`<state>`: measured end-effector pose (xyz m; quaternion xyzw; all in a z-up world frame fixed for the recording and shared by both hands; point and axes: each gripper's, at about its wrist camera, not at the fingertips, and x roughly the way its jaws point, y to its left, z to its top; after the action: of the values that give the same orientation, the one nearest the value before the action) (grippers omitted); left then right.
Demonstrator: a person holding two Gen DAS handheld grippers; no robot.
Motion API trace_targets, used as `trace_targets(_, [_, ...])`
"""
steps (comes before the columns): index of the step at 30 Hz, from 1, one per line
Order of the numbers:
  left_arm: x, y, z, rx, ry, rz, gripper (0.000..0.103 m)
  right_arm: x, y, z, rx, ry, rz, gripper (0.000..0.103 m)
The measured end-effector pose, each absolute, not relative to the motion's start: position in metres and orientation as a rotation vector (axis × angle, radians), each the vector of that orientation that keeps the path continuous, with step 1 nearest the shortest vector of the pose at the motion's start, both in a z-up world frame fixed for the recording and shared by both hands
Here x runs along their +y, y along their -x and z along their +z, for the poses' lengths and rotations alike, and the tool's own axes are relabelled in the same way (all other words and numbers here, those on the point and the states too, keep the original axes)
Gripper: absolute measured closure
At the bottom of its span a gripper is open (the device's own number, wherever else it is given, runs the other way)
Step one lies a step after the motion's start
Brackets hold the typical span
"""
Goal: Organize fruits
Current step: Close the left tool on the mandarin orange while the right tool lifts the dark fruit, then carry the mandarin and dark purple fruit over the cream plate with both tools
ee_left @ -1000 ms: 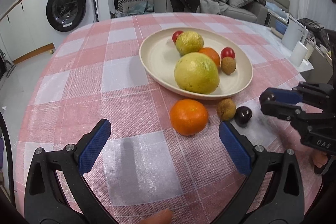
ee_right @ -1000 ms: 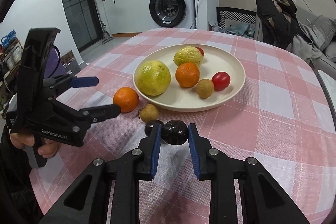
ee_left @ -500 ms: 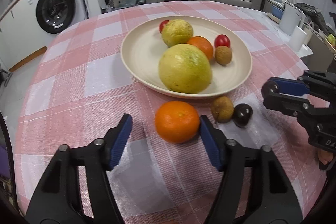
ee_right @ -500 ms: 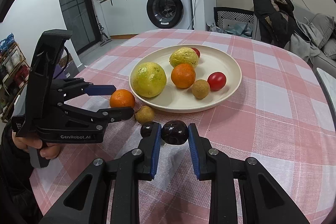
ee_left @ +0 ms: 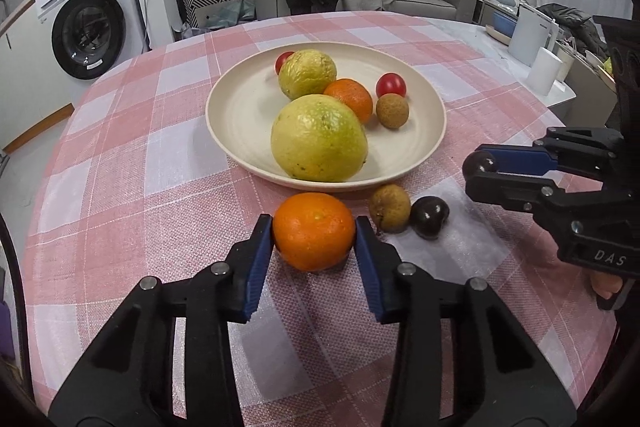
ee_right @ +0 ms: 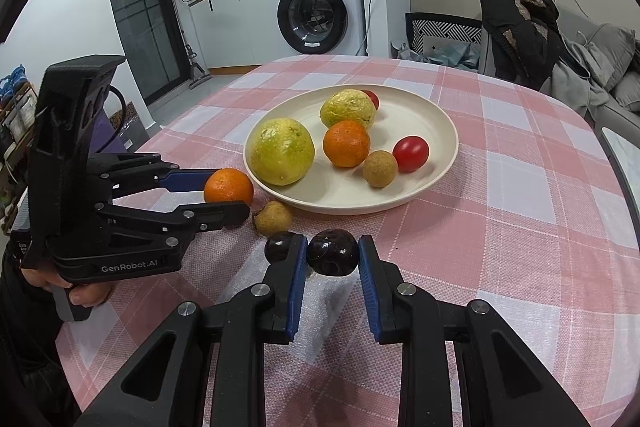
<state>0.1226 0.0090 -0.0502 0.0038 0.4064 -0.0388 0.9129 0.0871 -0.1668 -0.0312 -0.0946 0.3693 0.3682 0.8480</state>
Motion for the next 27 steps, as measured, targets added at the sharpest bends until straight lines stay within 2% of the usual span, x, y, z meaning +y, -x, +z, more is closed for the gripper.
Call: trace_targets(27, [0.03,-0.093,-0.001,0.617,0.05,-0.038,0.065,-0.182,-0.096,-0.008,0.688,0.106,0.722,0.076])
